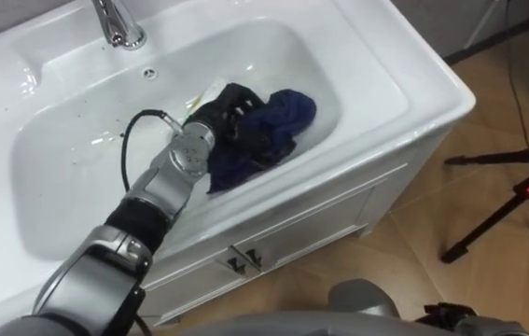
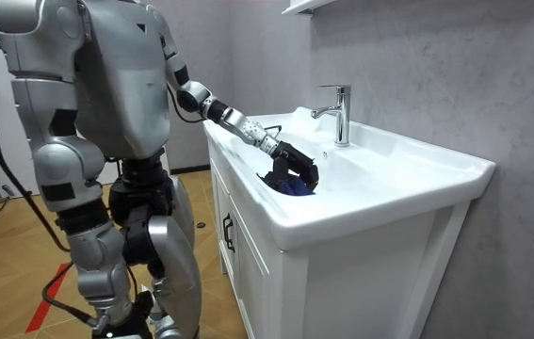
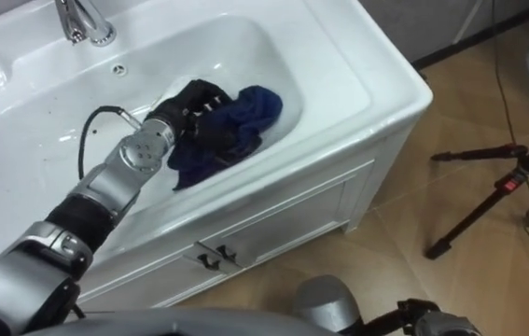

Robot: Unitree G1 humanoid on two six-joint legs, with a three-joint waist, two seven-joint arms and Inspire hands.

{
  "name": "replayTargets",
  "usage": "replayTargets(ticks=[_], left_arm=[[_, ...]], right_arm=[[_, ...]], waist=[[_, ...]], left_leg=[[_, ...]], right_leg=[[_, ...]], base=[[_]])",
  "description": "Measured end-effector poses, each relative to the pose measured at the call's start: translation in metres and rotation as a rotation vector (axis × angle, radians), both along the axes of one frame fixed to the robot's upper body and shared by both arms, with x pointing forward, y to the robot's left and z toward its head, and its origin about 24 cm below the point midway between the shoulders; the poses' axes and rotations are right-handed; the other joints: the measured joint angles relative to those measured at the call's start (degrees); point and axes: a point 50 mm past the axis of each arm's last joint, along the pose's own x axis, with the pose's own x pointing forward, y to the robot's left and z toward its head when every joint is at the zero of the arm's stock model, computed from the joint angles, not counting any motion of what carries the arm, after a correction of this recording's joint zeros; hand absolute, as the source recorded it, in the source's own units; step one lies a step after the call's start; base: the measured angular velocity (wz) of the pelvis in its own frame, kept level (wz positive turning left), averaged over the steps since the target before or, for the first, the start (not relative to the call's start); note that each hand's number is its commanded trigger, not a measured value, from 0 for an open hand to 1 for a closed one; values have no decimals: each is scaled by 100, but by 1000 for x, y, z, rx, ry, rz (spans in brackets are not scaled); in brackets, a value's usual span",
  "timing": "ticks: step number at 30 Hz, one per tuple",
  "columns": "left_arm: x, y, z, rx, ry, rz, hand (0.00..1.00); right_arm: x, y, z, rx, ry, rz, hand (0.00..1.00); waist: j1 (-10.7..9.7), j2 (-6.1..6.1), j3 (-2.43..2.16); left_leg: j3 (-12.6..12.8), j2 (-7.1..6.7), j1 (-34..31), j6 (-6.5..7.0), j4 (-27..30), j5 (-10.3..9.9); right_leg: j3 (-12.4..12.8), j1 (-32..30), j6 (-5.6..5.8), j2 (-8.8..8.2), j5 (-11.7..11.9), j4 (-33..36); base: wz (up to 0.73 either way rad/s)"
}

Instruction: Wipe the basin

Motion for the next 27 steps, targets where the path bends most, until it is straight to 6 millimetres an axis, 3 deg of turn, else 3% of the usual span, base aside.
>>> replayTargets(ticks=[11, 20, 23, 27], left_arm=[[-1, -13, 10, -49, 2, -84, 100], [-10, -16, 6, -1, -37, -127, 100], [-13, -13, 5, 84, -97, -137, 100], [-20, 9, -14, 193, -86, -68, 100]], right_arm=[[8, 1, 1, 12, -43, 21, 0], [-4, 0, -1, -10, -12, 3, 0], [-10, 0, -2, -12, -2, -15, 0], [-22, 0, -3, -13, 33, -23, 0]], waist=[[17, -39, 38], [160, -44, 41], [184, -52, 46], [259, -56, 43]], left_leg=[[-98, -5, -3, 0, -30, 0], [-99, 5, 185, -1, -78, 0], [-73, 10, 266, -1, -145, 1], [-18, 38, 414, -2, -186, 0]], right_leg=[[-166, 149, 20, -20, 22, -221], [-126, 367, 36, 16, 66, -331], [-64, 419, 34, 41, 67, -328], [14, 529, 27, 91, 68, -323]], base=[[7], [-5], [-6], [-15]])
